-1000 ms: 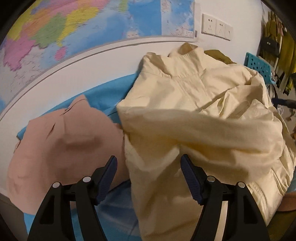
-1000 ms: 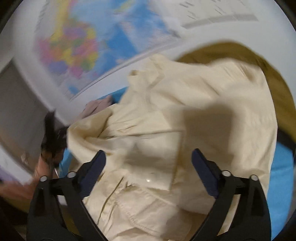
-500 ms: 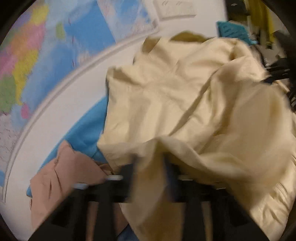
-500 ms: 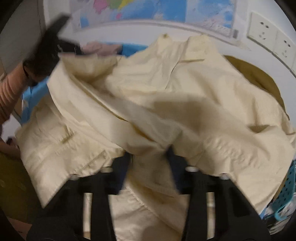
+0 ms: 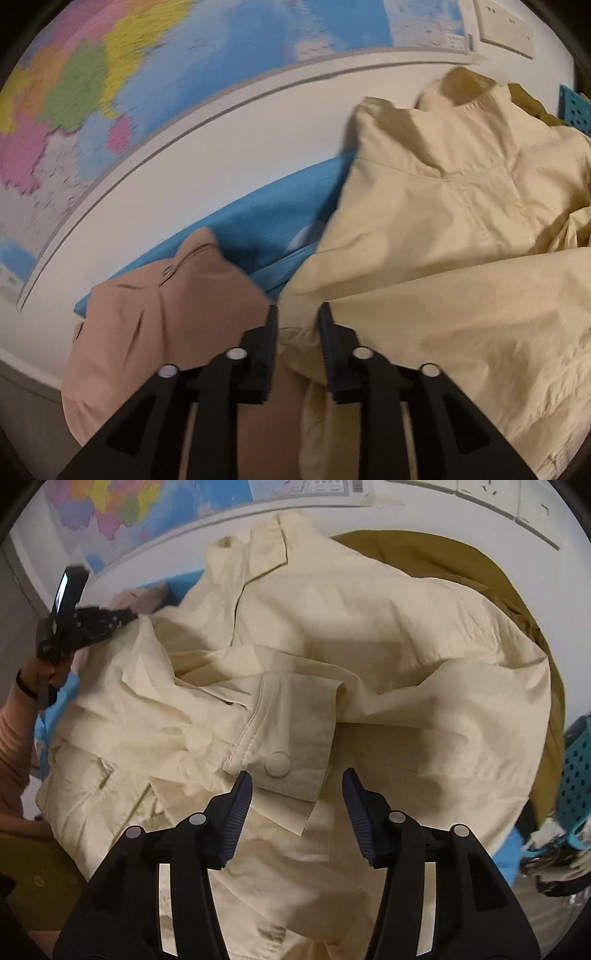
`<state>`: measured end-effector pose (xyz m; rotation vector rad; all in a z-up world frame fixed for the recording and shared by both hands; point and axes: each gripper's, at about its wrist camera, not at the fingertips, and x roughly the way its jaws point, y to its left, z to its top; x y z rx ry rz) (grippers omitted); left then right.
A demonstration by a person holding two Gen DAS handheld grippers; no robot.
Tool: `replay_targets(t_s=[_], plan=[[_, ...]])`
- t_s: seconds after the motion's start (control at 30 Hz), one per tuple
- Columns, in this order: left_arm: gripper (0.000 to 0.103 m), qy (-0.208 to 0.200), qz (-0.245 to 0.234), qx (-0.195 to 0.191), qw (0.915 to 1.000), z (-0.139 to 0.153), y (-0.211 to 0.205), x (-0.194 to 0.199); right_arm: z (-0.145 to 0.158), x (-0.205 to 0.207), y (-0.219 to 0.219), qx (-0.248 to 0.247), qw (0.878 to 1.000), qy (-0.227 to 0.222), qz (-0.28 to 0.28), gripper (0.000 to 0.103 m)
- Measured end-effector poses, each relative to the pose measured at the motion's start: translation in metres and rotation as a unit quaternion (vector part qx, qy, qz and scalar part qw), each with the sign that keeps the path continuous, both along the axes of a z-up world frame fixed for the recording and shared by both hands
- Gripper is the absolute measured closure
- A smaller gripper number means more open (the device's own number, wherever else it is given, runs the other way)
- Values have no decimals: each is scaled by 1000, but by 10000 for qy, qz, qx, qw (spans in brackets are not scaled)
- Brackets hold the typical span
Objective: Fold large clothes
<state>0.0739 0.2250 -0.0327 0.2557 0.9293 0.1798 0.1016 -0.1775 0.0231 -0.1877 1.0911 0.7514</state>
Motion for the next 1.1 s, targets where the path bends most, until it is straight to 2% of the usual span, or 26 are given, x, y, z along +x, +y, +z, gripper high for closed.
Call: replay_targets(t_s=[0.13, 0.2, 0.27, 0.3, 0.37, 0.43, 0.53, 0.6, 0.63, 0.67, 0.7, 0.73, 0.77, 0.8, 0.87, 0.93, 1.0, 1.03, 1.07, 1.1], plan=[[70, -354, 120, -133, 9992, 19, 8, -25, 11, -4, -11, 421, 9988, -232, -111, 50], [67, -545, 9, -263, 9982, 30, 5, -37, 13, -7, -15, 523, 9978, -356, -184, 47], [63, -728, -288, -470, 9958, 39, -6, -50, 13, -6, -13, 626, 9970, -439, -150, 26], [62, -814, -503, -545, 9939, 43, -16, -58, 15, -6, -9, 626, 9967, -508, -118, 21], [56, -842, -930, -754, 9892, 46, -34, -67, 13, -7, 1, 486, 9963, -702, -3, 19], [55, -708, -1358, -999, 9831, 38, -55, -73, 4, -5, 12, 302, 9973, -657, 96, 19], [52, -463, -1649, -914, 9810, 16, -82, -73, -14, 4, 19, 294, 9993, -215, 127, 47], [52, -221, -1552, -851, 9840, 1, -90, -63, -11, 3, 17, 350, 9991, -194, 123, 63], [52, -111, -1438, -831, 9860, -8, -91, -56, -7, 0, 16, 453, 9986, -201, 179, 78], [52, -73, -1347, -858, 9871, -13, -89, -52, 1, -2, 11, 662, 9975, -151, 216, 86], [52, -45, -1214, -892, 9886, -17, -86, -46, 8, -5, 6, 788, 9966, -153, 196, 86], [52, -34, -1051, -901, 9904, -19, -83, -41, 16, -8, 2, 864, 9959, -219, 165, 90], [52, -48, -956, -855, 9917, -20, -82, -39, 25, -11, -4, 984, 9947, -280, 124, 101], [52, -67, -816, -726, 9940, -21, -82, -34, 32, -13, -10, 983, 9945, -371, 24, 102], [52, -57, -663, -553, 9963, -24, -77, -28, 36, -10, -19, 670, 9956, -567, -325, 101], [52, -59, -622, -391, 9973, -28, -78, -25, 29, -3, -25, 566, 9958, -418, -593, 96], [52, -20, -591, -328, 9977, -31, -80, -22, 24, -7, -19, 690, 9957, -421, -451, 90], [52, -20, -576, -315, 9978, -31, -80, -22, 23, -11, -12, 718, 9959, -465, -297, 78], [52, -28, -566, -293, 9980, -32, -80, -23, 24, -20, 2, 790, 9953, -560, 18, 71], [51, -36, -550, -268, 9981, -32, -80, -24, 25, -25, 12, 845, 9940, -646, 252, 70]])
